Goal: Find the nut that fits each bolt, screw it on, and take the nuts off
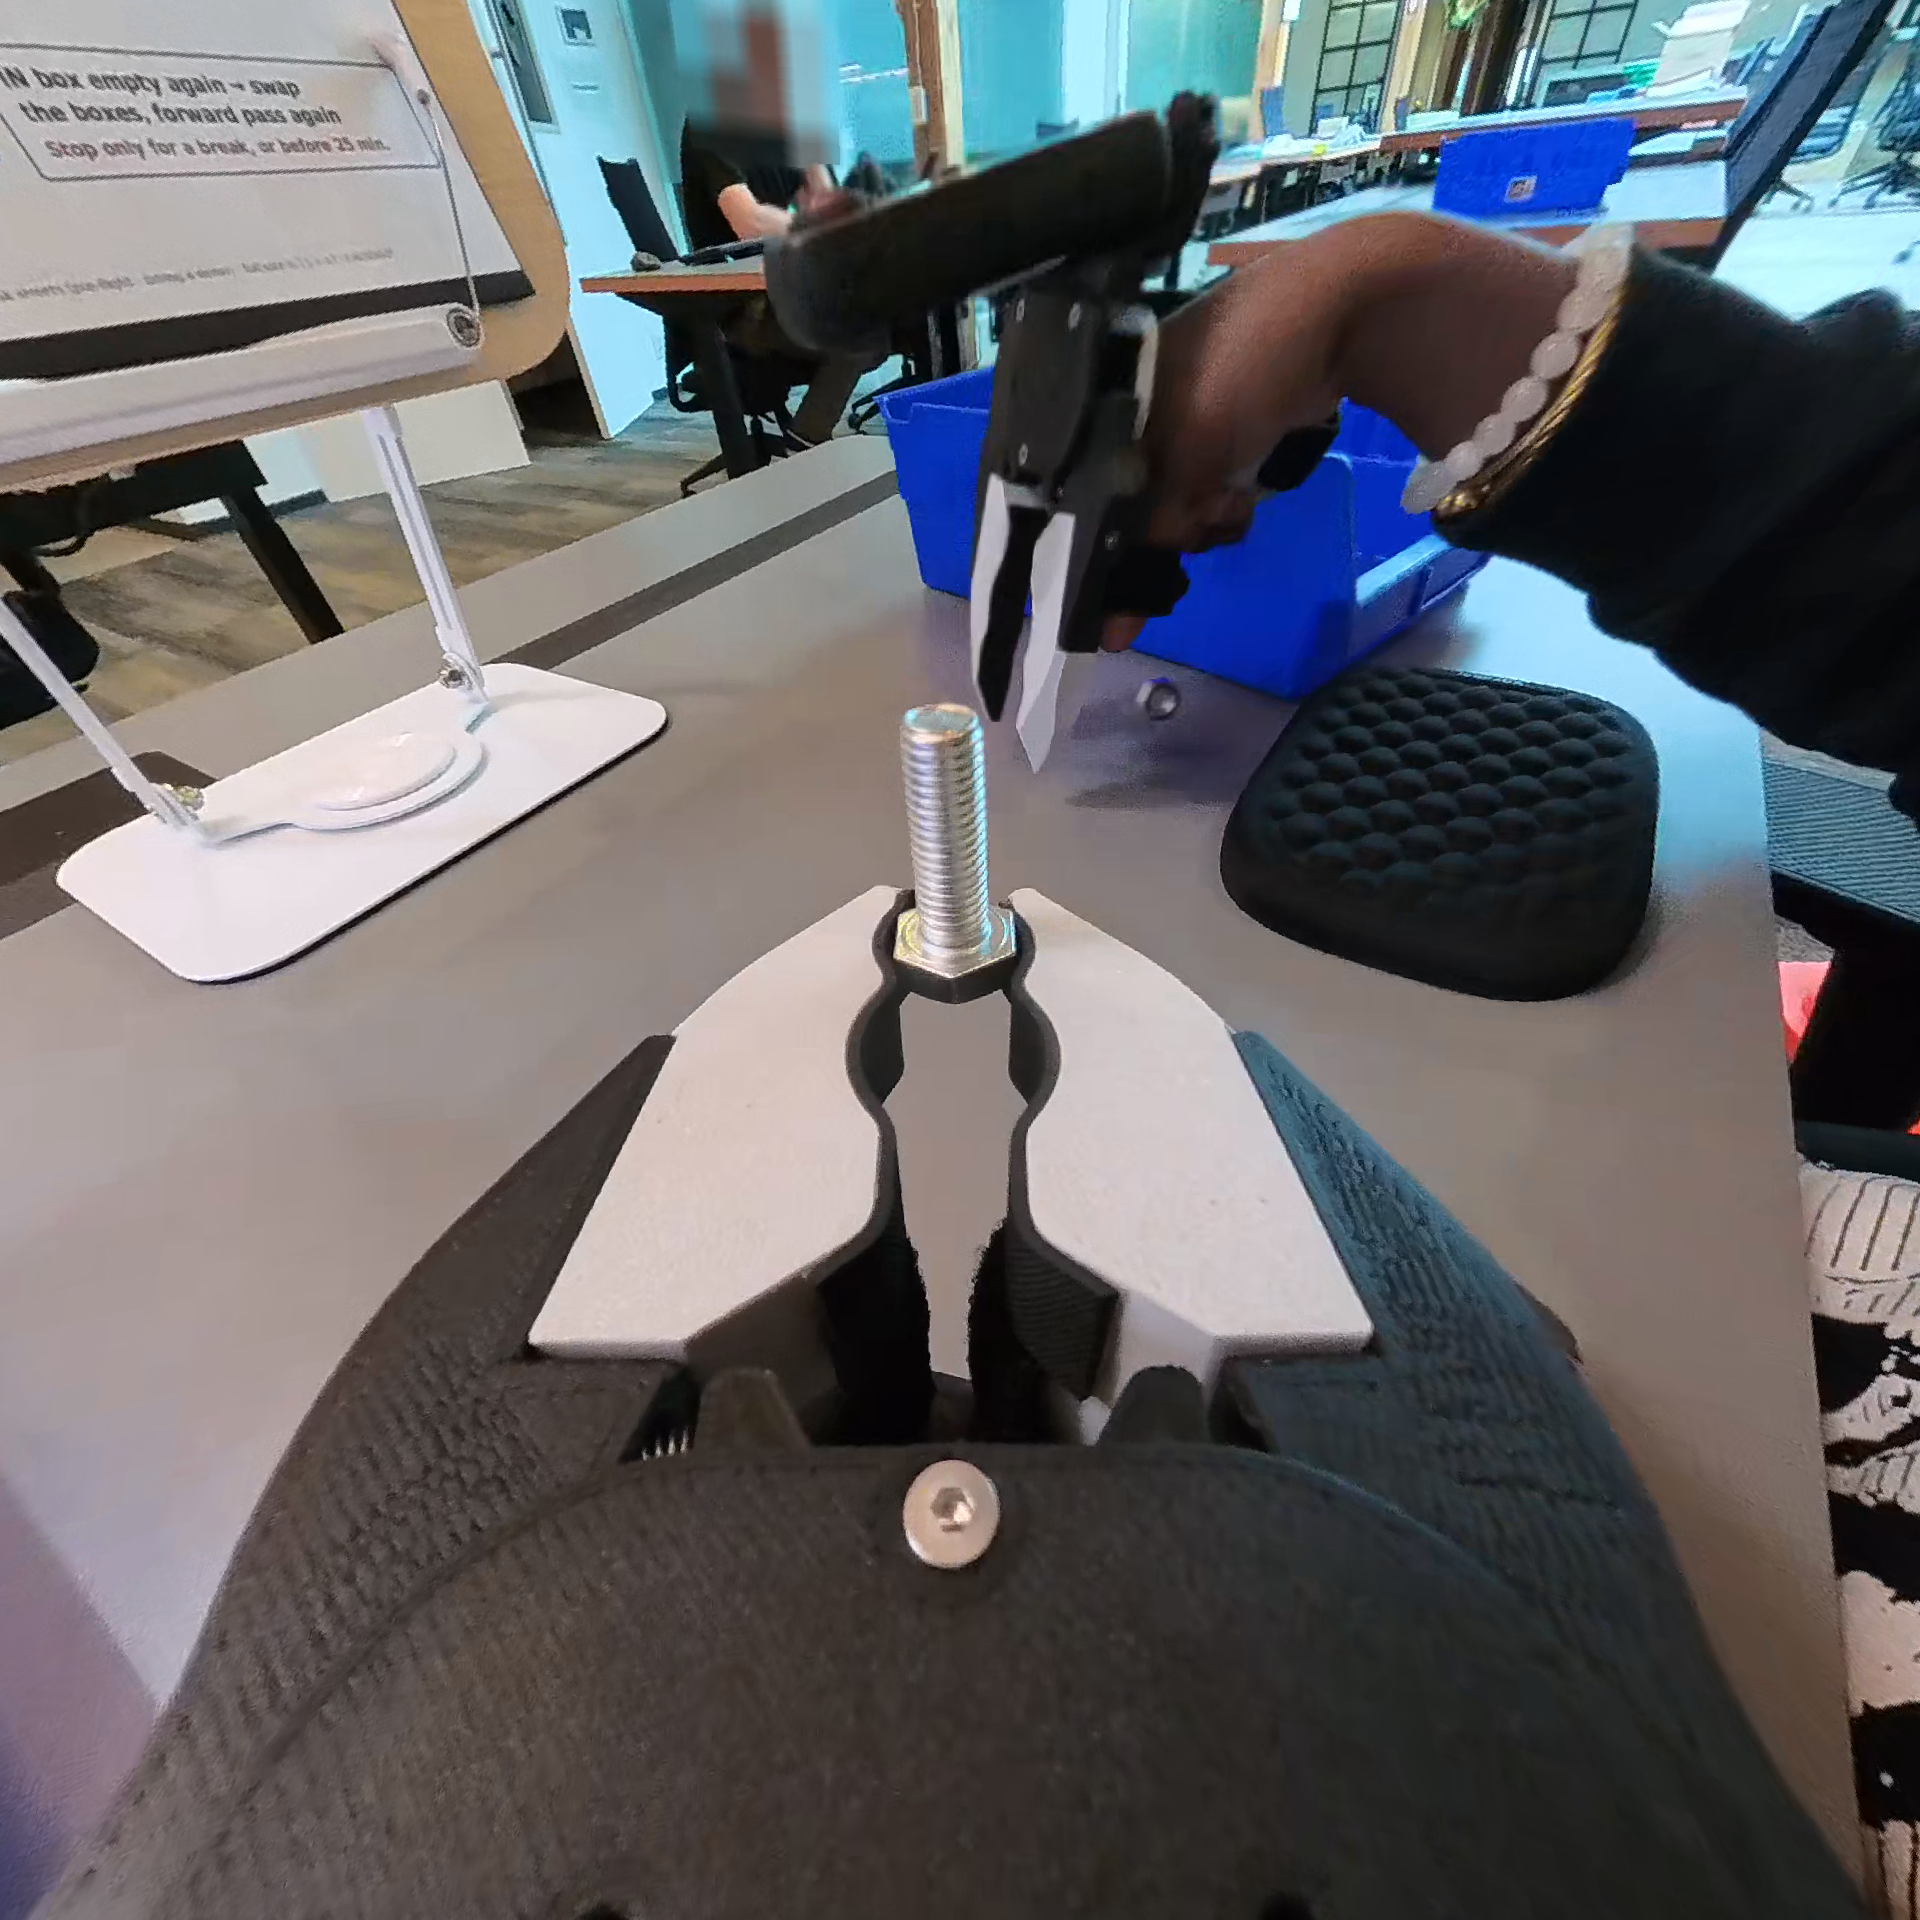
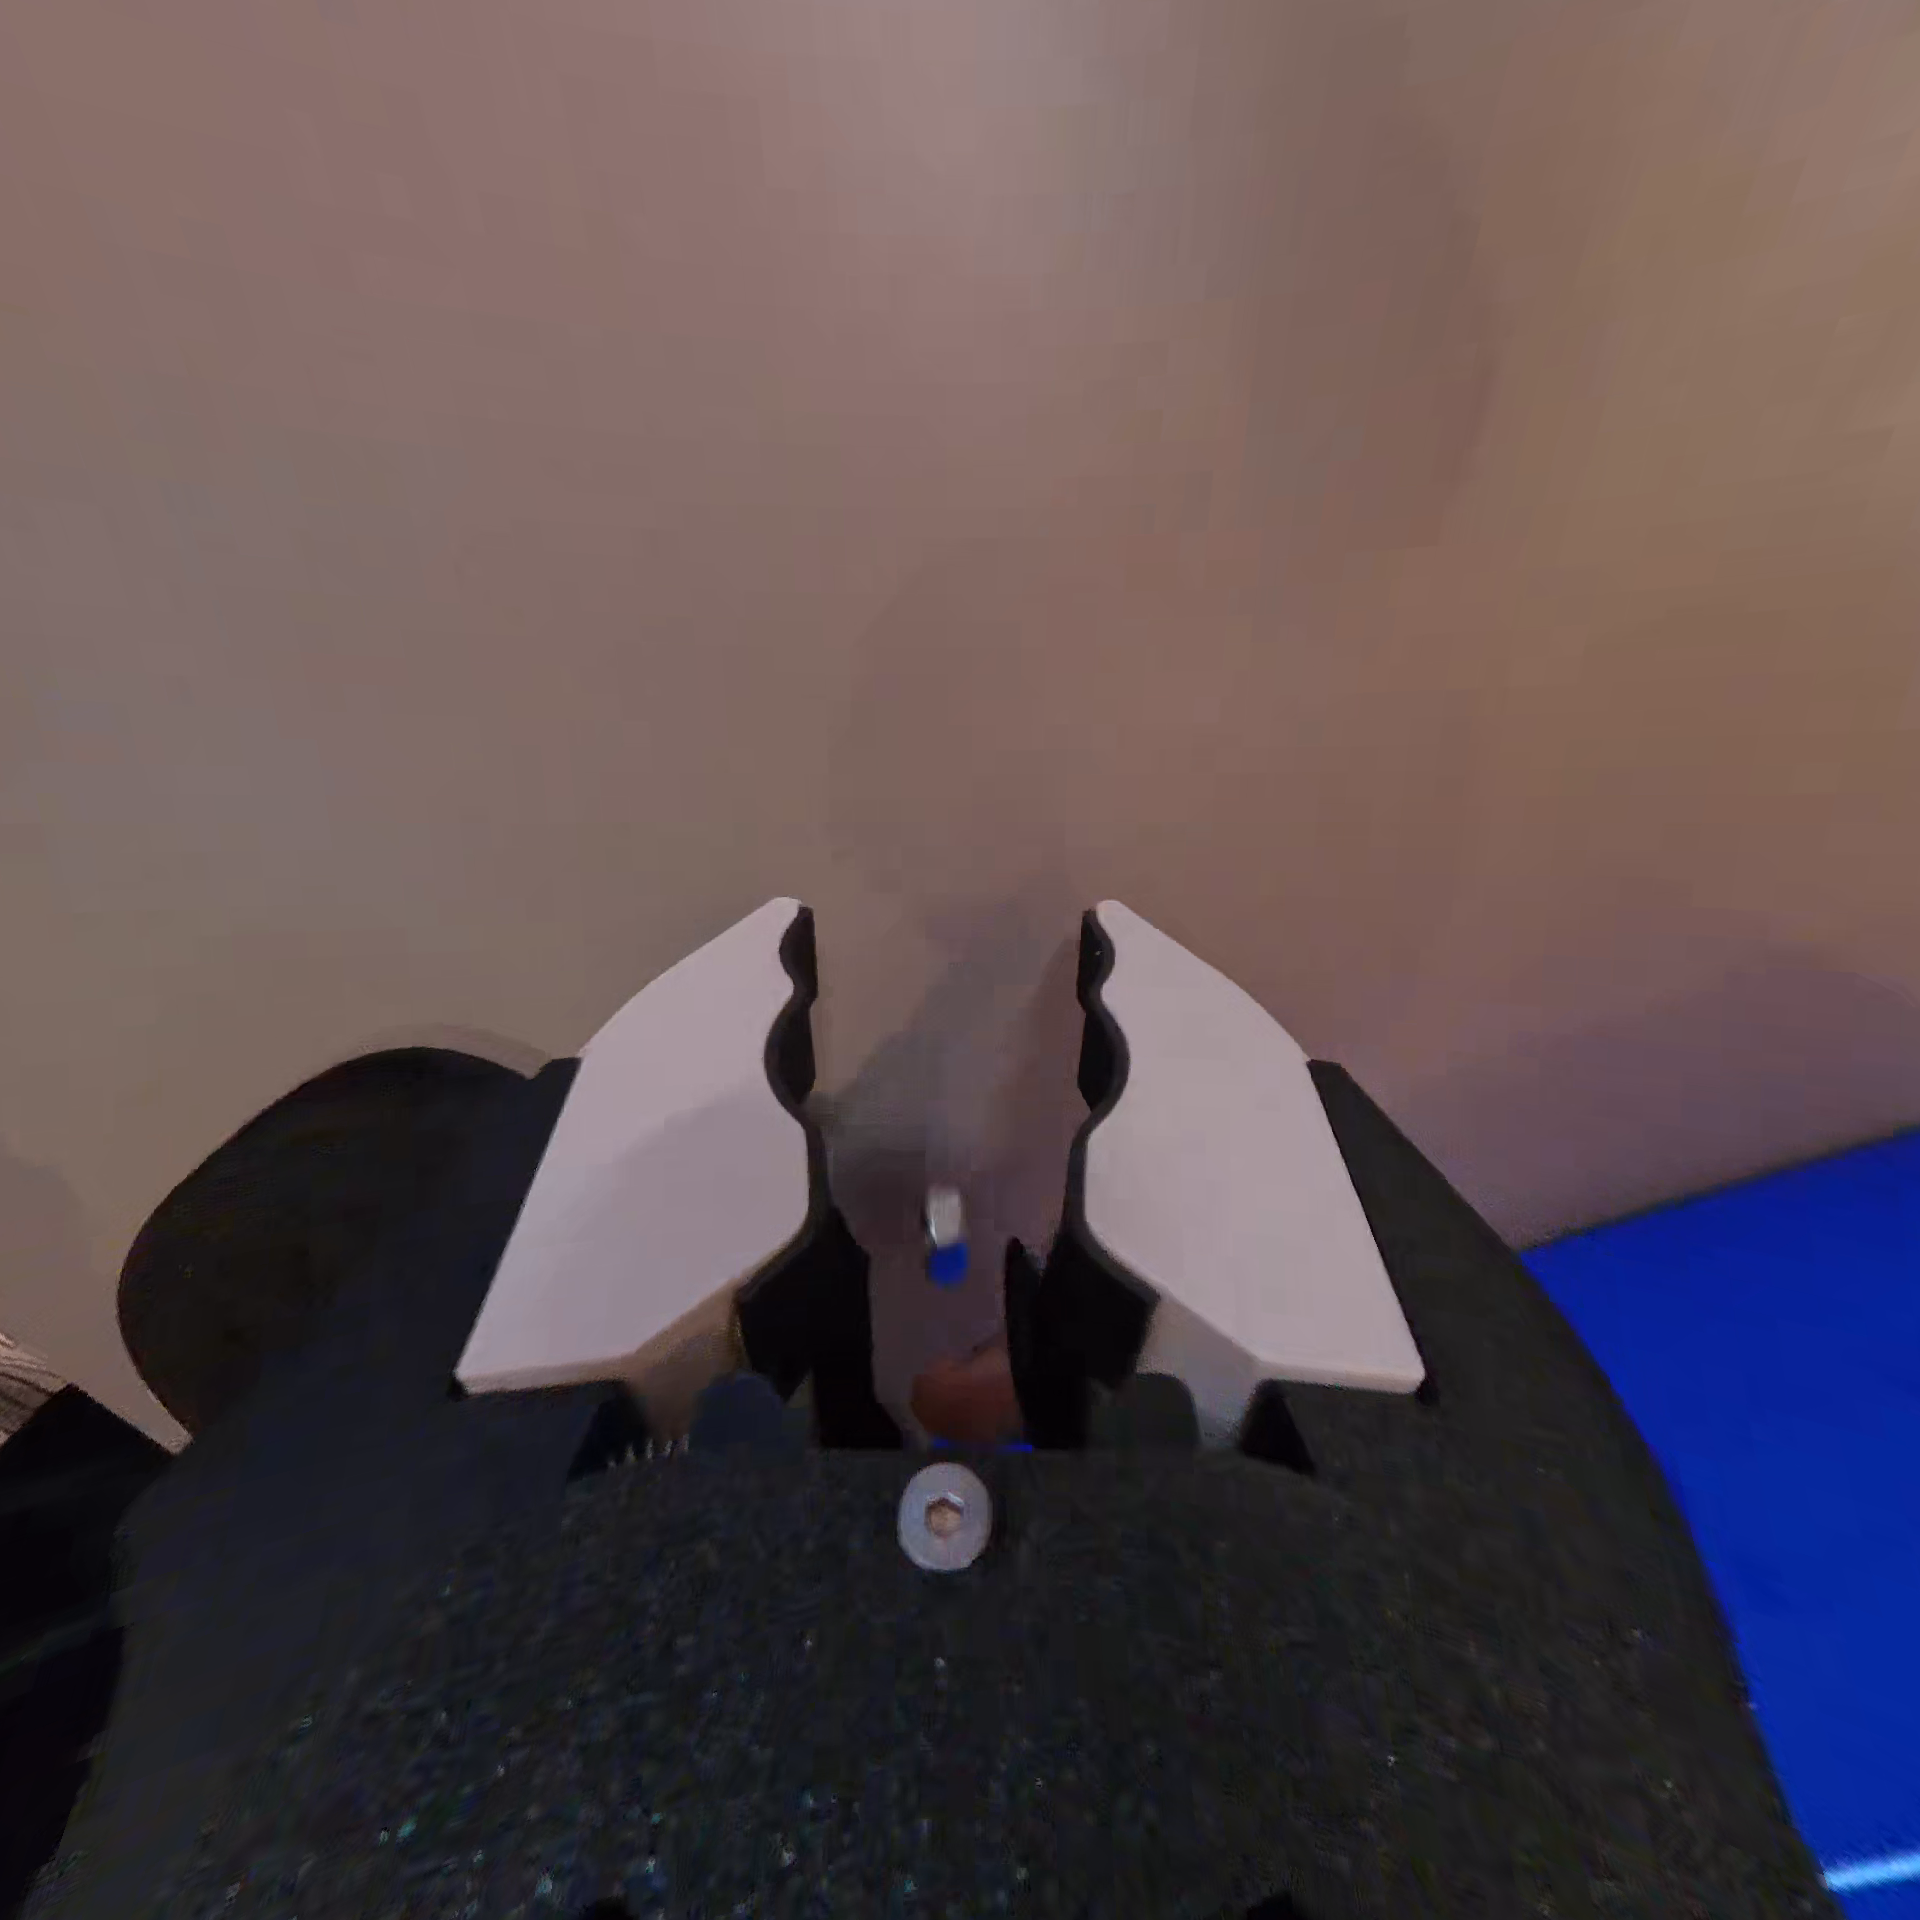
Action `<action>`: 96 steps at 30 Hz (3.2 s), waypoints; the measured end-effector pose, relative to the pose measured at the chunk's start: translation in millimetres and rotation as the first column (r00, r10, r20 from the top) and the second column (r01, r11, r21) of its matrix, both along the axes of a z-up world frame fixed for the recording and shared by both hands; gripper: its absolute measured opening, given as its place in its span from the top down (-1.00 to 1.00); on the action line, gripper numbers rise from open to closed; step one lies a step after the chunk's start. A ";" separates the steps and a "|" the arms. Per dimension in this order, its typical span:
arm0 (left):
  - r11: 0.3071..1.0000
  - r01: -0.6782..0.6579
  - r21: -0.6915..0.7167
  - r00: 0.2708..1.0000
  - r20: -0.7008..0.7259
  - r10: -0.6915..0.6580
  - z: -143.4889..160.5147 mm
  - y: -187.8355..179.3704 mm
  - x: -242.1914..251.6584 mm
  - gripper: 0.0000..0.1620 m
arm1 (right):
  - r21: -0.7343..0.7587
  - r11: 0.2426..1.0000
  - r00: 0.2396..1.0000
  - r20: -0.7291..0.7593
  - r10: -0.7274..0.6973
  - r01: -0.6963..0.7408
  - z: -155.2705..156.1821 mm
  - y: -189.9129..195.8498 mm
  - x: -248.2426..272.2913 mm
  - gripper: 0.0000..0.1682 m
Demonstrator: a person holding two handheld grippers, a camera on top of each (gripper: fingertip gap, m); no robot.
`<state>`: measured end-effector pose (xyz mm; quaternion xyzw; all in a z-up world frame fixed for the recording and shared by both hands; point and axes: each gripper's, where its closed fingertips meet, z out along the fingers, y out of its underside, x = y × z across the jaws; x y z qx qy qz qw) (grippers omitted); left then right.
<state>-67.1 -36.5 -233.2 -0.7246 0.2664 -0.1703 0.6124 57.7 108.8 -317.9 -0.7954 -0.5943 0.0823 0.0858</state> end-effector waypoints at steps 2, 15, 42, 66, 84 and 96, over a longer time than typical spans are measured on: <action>1.000 0.019 0.012 1.000 -0.001 -0.019 0.7 -2.1 2.0 0.81 | 0.003 1.000 0.999 0.045 0.007 -0.007 -2.9 2.2 8.3 0.44; 1.000 0.026 0.016 1.000 -0.014 -0.025 -0.6 -2.7 3.4 0.80 | 0.054 0.998 0.995 0.087 -0.047 0.042 11.1 9.4 49.5 0.51; 0.998 0.058 0.015 0.996 -0.071 -0.057 -6.2 -5.5 10.5 0.80 | 0.118 0.956 0.960 0.113 0.255 -0.268 -4.6 -1.0 119.4 0.65; 0.998 0.062 0.006 0.995 -0.076 -0.062 -8.1 -4.9 11.2 0.80 | 0.037 0.999 0.998 0.068 -0.008 0.006 -12.8 5.3 119.1 0.79; 0.865 0.499 -0.054 0.859 0.167 -0.485 4.9 -47.6 41.7 0.81 | 0.330 0.375 0.285 -0.291 0.913 -0.866 156.1 -186.2 -89.1 0.79; 0.806 0.583 -0.104 0.812 0.060 -0.580 -10.1 -63.5 54.5 0.81 | 0.128 0.030 0.029 -0.008 1.000 -0.991 127.4 -214.8 -101.2 0.79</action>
